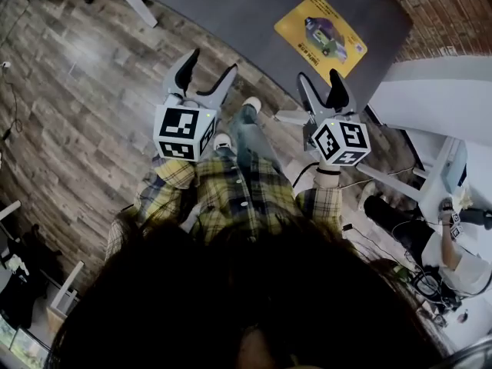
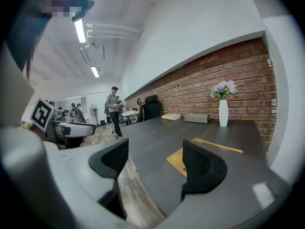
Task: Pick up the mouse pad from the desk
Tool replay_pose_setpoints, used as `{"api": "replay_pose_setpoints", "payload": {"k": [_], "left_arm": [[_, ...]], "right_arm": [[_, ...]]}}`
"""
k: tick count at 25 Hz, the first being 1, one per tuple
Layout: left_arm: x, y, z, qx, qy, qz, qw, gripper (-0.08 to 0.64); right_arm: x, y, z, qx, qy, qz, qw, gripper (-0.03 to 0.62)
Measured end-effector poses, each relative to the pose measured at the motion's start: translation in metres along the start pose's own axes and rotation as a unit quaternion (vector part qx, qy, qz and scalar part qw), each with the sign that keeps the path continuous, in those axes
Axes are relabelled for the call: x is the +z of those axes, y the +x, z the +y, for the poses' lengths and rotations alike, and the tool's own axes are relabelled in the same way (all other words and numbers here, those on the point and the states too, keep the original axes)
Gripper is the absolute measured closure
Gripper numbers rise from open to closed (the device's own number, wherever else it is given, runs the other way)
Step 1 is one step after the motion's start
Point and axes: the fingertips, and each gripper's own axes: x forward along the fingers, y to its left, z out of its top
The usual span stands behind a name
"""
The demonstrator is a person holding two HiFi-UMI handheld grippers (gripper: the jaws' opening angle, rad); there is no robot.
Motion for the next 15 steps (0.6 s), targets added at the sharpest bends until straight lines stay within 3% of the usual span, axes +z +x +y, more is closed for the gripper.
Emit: {"api": "replay_pose_setpoints", "payload": {"k": [15], "left_arm": [[0.069,0.161,-0.016,-0.045,0.026,-0.001,0.9986,0.245]], "right_arm": [[0.056,0.075,-0.122,-0.032,0.014,-0.006,0.999,0.261]]}}
